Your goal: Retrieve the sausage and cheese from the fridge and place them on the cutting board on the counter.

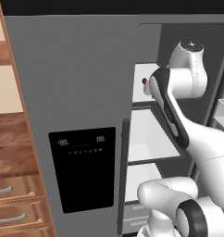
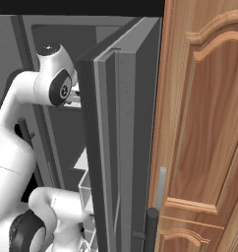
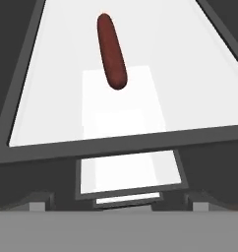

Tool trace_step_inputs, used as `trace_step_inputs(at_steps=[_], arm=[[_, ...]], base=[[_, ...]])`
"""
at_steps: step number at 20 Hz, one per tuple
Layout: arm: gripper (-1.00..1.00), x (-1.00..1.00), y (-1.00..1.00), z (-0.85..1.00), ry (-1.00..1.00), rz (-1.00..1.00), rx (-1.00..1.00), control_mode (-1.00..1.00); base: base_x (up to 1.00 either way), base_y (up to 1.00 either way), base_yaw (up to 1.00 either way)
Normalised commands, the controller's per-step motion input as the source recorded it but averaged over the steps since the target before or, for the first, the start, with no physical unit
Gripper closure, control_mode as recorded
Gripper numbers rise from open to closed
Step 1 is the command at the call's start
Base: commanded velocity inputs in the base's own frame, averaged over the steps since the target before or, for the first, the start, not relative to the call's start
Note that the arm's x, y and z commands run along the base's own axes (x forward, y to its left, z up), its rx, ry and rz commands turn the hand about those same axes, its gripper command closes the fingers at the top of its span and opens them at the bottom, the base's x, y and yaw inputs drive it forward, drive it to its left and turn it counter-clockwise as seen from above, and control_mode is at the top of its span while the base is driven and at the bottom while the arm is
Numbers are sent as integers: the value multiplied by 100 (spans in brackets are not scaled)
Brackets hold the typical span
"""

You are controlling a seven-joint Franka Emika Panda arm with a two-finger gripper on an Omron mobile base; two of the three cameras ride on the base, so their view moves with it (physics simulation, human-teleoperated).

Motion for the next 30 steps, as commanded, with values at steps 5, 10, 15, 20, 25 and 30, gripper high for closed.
trace_step_inputs(at_steps=[5, 10, 15, 20, 25, 30], arm=[[-100, 60, -4, 0, -1, 0, 0, -100], [-100, 49, -7, 0, 0, 0, 0, -100], [-100, 48, 0, -1, 0, 0, 0, -100], [-100, 41, 0, -15, 0, 0, 0, -100], [-100, 38, -4, -18, 0, 0, 0, -100], [-100, 21, 0, -14, 0, 0, 0, -100]], base=[[0, 0, 0], [0, 0, 0], [0, 0, 0], [0, 0, 0], [0, 0, 0], [0, 0, 0]])
